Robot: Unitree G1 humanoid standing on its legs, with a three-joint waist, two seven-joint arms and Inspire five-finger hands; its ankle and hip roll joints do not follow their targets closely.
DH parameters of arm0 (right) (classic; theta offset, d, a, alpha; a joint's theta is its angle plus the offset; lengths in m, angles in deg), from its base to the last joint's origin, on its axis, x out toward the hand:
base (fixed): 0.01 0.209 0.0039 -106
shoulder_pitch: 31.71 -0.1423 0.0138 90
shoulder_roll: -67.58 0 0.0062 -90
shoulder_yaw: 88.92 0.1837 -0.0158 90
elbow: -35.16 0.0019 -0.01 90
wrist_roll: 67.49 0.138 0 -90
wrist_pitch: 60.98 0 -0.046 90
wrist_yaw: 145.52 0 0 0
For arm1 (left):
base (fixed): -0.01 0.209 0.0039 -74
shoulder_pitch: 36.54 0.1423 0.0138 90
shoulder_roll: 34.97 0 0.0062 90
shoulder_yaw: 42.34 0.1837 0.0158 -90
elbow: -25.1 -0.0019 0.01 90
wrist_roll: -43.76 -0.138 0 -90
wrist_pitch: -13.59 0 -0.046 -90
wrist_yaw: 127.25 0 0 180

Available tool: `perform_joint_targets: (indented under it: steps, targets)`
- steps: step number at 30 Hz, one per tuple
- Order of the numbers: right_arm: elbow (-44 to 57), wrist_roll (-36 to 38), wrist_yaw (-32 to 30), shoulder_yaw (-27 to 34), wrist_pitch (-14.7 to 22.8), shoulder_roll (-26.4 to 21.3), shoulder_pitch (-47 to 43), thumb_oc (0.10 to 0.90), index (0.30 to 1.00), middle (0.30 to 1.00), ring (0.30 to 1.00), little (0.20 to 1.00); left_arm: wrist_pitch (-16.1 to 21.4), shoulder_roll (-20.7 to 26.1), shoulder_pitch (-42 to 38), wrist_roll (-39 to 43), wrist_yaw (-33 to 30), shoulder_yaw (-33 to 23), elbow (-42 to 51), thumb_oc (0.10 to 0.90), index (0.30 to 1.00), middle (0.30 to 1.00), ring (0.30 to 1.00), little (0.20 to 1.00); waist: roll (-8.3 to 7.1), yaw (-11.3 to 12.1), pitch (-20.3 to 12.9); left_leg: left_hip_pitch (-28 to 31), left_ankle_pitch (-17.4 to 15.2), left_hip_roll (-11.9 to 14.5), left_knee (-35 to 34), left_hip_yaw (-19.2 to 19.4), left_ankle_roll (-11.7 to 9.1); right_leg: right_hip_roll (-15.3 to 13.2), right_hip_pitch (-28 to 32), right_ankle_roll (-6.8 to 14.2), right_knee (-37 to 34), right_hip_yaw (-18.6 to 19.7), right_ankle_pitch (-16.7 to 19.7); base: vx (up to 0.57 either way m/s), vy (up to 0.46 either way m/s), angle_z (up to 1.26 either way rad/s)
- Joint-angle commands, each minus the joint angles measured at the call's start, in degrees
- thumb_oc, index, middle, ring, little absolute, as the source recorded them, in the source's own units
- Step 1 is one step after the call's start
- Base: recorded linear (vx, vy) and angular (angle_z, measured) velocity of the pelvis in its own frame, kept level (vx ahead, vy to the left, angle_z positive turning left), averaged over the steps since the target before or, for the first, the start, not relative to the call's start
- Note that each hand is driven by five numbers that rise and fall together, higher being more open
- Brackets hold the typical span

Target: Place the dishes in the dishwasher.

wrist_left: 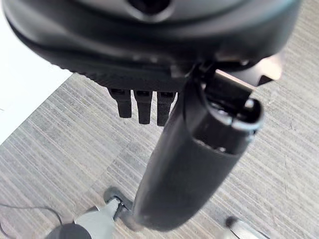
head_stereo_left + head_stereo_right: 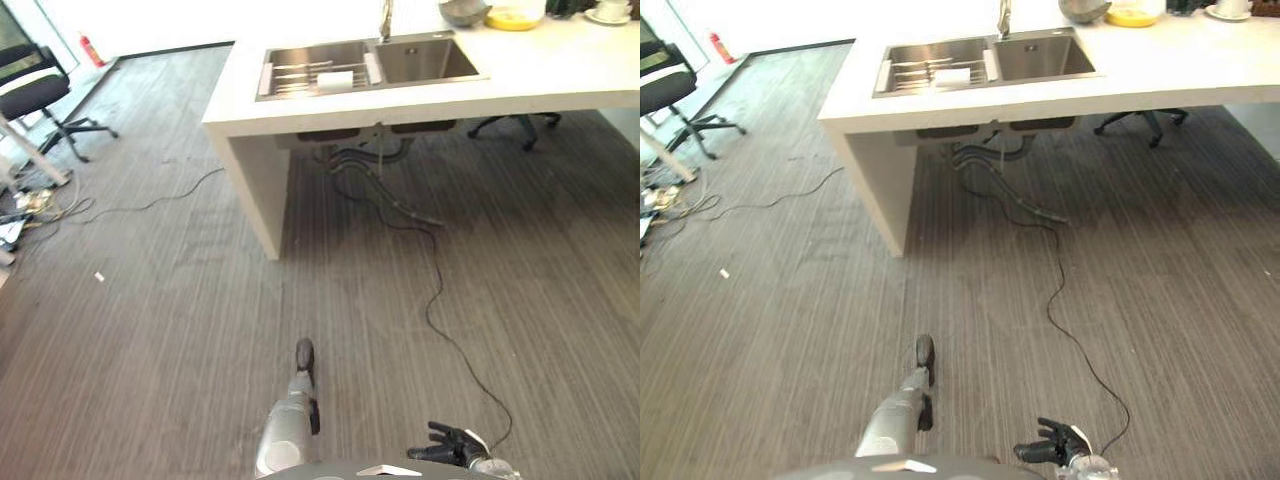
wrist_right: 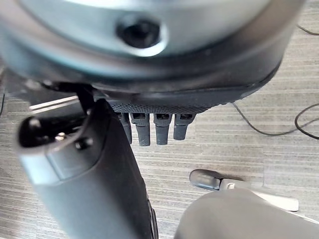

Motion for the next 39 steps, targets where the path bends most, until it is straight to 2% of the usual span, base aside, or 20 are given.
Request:
perform_joint_targets:
  steps: [1,4,7,8,9,10,11,12,13,15,16,18,23,29,31,32,34,36,38,39]
  targets:
    - [5.0,1.0,-0.2,-0.4,2.4,1.2,1.5,0.800,0.900,0.900,0.900,0.900,3.0,-2.5,-4.4,2.1,-2.7,2.9,5.9,0.800,0.900,0.900,0.900,0.900,-0.46,0.1,-6.4,4.2,3.7,-1.4,-3.5,0.2,0.2,-4.8,5.4,8.8,6.7,-3.4,-0.2,0.19,0.142,-0.69]
    - [8.4,0.7,-0.8,-0.3,2.4,0.9,3.0,0.800,0.900,0.900,0.900,0.900,3.6,-3.1,-4.9,3.5,-5.4,6.0,16.7,0.800,0.900,0.900,0.900,0.900,-0.77,-0.7,-7.4,6.8,2.1,-4.2,-3.5,-0.4,1.9,-6.0,1.4,11.9,15.3,-3.3,7.4,0.25,0.216,-0.33]
    - [13.2,0.8,-2.8,0.8,2.0,0.4,2.5,0.800,0.900,0.900,0.900,0.900,3.7,-2.2,-6.5,3.5,-11.0,9.5,35.9,0.800,0.900,0.900,0.900,0.900,0.51,-2.3,-6.3,10.3,-1.0,-5.3,-3.5,-2.8,3.8,-4.8,-7.1,14.7,33.1,-3.9,18.3,0.21,0.202,0.33]
    - [13.2,0.8,-2.8,0.8,2.0,0.4,2.5,0.800,0.900,0.900,0.900,0.900,3.7,-2.2,-6.5,3.5,-11.0,9.5,35.9,0.800,0.900,0.900,0.900,0.900,0.51,-2.3,-6.3,10.3,-1.0,-5.3,-3.5,-2.8,3.8,-4.8,-7.1,14.7,33.1,-3.9,18.3,0.17,0.149,0.53]
    - [14.8,0.8,-3.6,1.5,1.6,0.3,2.1,0.800,0.900,0.900,0.900,0.900,3.3,-1.4,-6.7,2.3,-13.3,10.3,42.3,0.800,0.900,0.900,0.900,0.900,1.49,-3.3,-5.4,12.0,-1.9,-5.0,-3.5,-4.2,4.4,-4.3,-10.3,14.7,38.8,-5.0,19.4,0.29,0.204,0.70]
    - [17.5,1.7,-5.5,4.0,1.3,0.7,1.2,0.800,0.900,0.900,0.900,0.900,3.5,1.5,-7.2,-3.8,-17.8,10.0,56.4,0.800,0.900,0.900,0.900,0.900,3.01,-4.6,-3.5,14.7,-3.4,-4.2,-3.5,-6.2,5.2,-3.9,-16.5,14.6,46.4,-7.6,19.1,0.45,0.213,0.84]
    - [13.4,4.6,-5.3,6.2,-1.7,-1.1,-9.5,0.800,0.900,0.900,0.900,0.900,2.4,5.0,-9.4,-8.0,-17.5,10.6,57.7,0.800,0.900,0.900,0.900,0.900,2.17,-4.5,-3.1,16.2,-4.1,-4.6,-3.5,-7.4,5.3,-5.2,-19.5,13.5,47.5,-9.7,15.5,0.36,0.141,0.48]
    - [13.4,4.6,-5.3,6.2,-1.7,-1.1,-9.5,0.800,0.900,0.900,0.900,0.900,2.4,5.0,-9.4,-8.0,-17.5,10.6,57.7,0.800,0.900,0.900,0.900,0.900,2.17,-4.5,-3.1,16.2,-4.1,-4.6,-3.5,-7.4,5.3,-5.2,-19.5,13.5,47.5,-9.7,15.5,0.29,0.006,0.33]
    - [15.3,2.7,-3.4,6.8,-2.0,-1.4,-3.0,0.800,0.900,0.900,0.900,0.900,2.5,8.4,-9.6,-15.2,-18.5,9.3,64.6,0.800,0.900,0.900,0.900,0.900,1.71,-5.7,-2.3,17.4,-4.8,-5.0,-3.5,-8.6,5.1,-6.1,-22.5,12.9,45.0,-11.0,13.8,0.14,-0.003,0.15]
    - [15.3,2.7,-3.4,6.8,-2.0,-1.4,-3.0,0.800,0.900,0.900,0.900,0.900,2.5,8.4,-9.6,-15.2,-18.5,9.3,64.6,0.800,0.900,0.900,0.900,0.900,1.71,-5.7,-2.3,17.4,-4.8,-5.0,-3.5,-8.6,5.1,-6.1,-22.5,12.9,45.0,-11.0,13.8,0.33,-0.078,0.30]
    - [23.4,0.1,-0.1,4.8,2.1,-2.9,9.5,0.800,0.900,0.900,0.900,0.900,-0.5,16.9,-13.1,-35.7,-19.9,8.2,82.5,0.800,0.900,0.900,0.900,0.900,-0.26,-10.0,-0.5,21.1,-7.7,-6.2,-3.5,-10.5,3.6,-4.4,-28.0,11.0,23.9,-8.9,9.0,0.68,-0.204,0.79]
    - [20.6,0.2,-2.0,3.8,4.0,-2.5,10.1,0.800,0.900,0.900,0.900,0.900,0.3,17.0,-16.5,-37.7,-24.2,6.8,86.0,0.800,0.900,0.900,0.900,0.900,-0.96,-11.4,-1.0,22.9,-10.1,-5.9,-3.5,-12.3,2.6,-4.5,-27.2,11.6,11.0,-6.5,10.8,0.56,-0.196,0.80]
    - [15.1,-0.4,-1.5,1.9,3.8,-1.8,10.2,0.800,0.900,0.900,0.900,0.900,1.3,20.0,-22.1,-43.6,-29.4,3.8,94.1,0.800,0.900,0.900,0.900,0.900,-2.92,-11.8,-3.3,25.6,-13.1,-5.1,-3.5,-12.5,1.0,-7.1,-24.1,11.9,3.3,-6.7,15.3,0.29,-0.211,0.75]
    - [18.1,0.1,-1.1,2.0,2.9,-4.1,10.6,0.800,0.900,0.900,0.900,0.900,2.0,22.0,-20.1,-42.8,-27.1,2.0,95.2,0.800,0.900,0.900,0.900,0.900,-1.93,-11.4,-5.6,27.7,-13.1,-3.5,-3.3,-11.9,-0.3,-6.0,-19.3,10.9,0.7,-7.4,14.5,0.19,-0.148,0.10]
    - [21.7,1.5,-1.1,2.9,2.3,-5.9,9.8,0.800,0.900,0.900,0.900,0.900,1.8,23.2,-19.6,-41.9,-24.6,2.4,93.8,0.800,0.900,0.900,0.900,0.900,-1.46,-11.4,-4.7,24.0,-11.5,-2.9,8.9,-10.8,-2.9,-5.4,-16.2,9.4,0.6,-7.4,12.4,0.16,-0.247,-0.19]
    - [21.0,2.8,-0.9,3.6,2.0,-6.6,8.7,0.800,0.900,0.900,0.900,0.900,2.1,24.2,-20.2,-42.2,-22.7,3.5,93.4,0.800,0.900,0.900,0.900,0.900,-2.14,-10.9,-3.1,20.0,-8.4,-2.9,19.9,-9.5,-5.2,-6.3,-14.1,8.6,0.6,-7.7,11.0,0.12,-0.186,-0.29]
    - [20.4,3.3,-0.6,3.6,1.8,-6.8,7.5,0.800,0.900,0.900,0.900,0.900,1.9,25.0,-20.4,-42.3,-21.3,4.2,92.8,0.800,0.900,0.900,0.900,0.900,-2.51,-10.3,-2.2,18.2,-7.8,-3.8,24.5,-10.4,-5.8,-6.5,-13.2,7.9,0.6,-7.5,10.7,0.11,-0.160,-0.12]
    - [18.5,3.0,0.0,2.7,1.7,-6.8,5.7,0.800,0.900,0.900,0.900,0.900,1.4,26.0,-20.7,-42.0,-18.6,5.2,92.6,0.800,0.900,0.900,0.900,0.900,-2.67,-9.6,-1.7,15.2,-8.2,-4.7,22.8,-9.5,-4.9,-6.6,-12.3,7.7,0.6,-7.6,10.0,0.13,-0.091,-0.18]
    - [15.8,1.4,1.1,1.6,1.6,-6.9,5.5,0.800,0.900,0.900,0.900,0.900,-0.4,26.7,-21.0,-43.4,-13.4,8.2,91.4,0.800,0.900,0.900,0.900,0.900,-1.41,-9.3,-2.5,17.4,-10.7,-3.9,8.6,-5.8,-1.8,-5.8,-11.0,8.3,0.6,-8.1,9.1,0.20,0.014,-0.26]
    - [15.8,1.4,1.1,1.6,1.6,-6.9,5.5,0.800,0.900,0.900,0.900,0.900,-0.4,26.7,-21.0,-43.4,-13.4,8.2,91.4,0.800,0.900,0.900,0.900,0.900,-1.41,-9.3,-2.5,17.4,-10.7,-3.9,8.6,-5.8,-1.8,-5.8,-11.0,8.3,0.6,-8.1,9.1,0.14,0.017,-0.20]
